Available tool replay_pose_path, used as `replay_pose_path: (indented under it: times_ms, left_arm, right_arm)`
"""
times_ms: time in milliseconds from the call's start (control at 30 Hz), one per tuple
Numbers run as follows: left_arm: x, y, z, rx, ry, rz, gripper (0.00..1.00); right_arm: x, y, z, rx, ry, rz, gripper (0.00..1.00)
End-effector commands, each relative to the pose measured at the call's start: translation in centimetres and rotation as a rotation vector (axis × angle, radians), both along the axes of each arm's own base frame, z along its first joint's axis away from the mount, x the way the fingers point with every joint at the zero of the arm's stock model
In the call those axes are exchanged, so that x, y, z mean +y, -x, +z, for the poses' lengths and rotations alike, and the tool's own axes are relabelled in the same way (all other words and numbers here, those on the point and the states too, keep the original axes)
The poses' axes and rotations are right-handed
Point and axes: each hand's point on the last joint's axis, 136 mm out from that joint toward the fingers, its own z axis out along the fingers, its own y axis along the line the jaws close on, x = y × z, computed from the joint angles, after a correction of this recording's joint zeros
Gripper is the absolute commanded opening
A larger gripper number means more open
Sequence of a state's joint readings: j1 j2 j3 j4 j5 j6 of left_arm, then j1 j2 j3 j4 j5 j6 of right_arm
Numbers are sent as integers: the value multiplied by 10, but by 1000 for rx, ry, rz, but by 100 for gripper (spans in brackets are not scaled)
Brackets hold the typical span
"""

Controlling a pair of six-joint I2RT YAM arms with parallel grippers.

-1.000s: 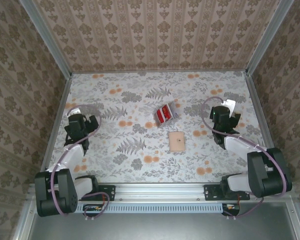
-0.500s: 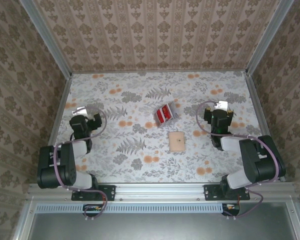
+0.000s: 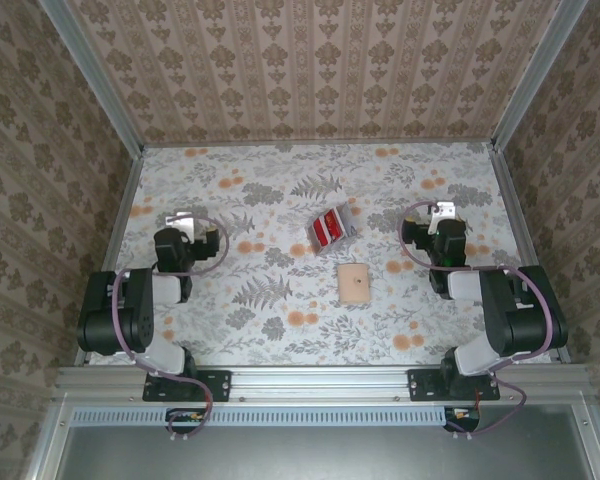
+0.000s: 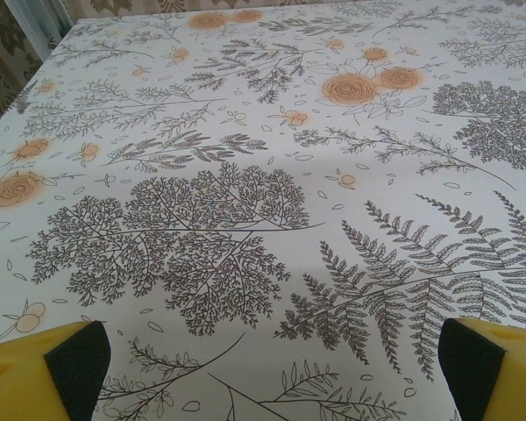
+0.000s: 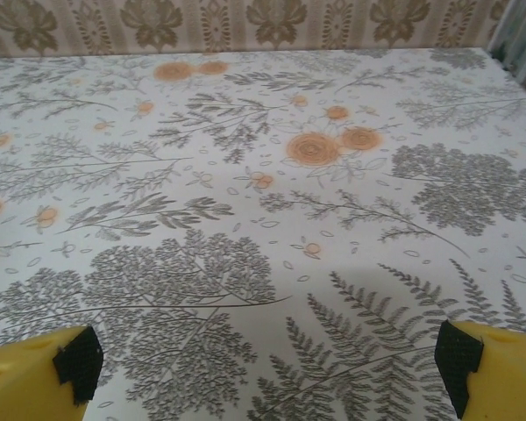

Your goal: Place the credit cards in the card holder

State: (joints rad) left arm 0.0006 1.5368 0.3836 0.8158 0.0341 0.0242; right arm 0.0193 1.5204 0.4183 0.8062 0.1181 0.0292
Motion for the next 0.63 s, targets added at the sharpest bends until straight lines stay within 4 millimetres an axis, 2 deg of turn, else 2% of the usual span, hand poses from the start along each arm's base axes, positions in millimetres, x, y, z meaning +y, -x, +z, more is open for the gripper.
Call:
replay_pose_path:
  times_ms: [0,600]
  left_arm:
    - [-2,-10,17,-56,-25,-24,100]
    - [-3,-10,17,-56,-36,-20,100]
  right_arm:
    - [9,-2,3,-24,-23,51,100]
    - [9,-2,3,-23,-23,51,100]
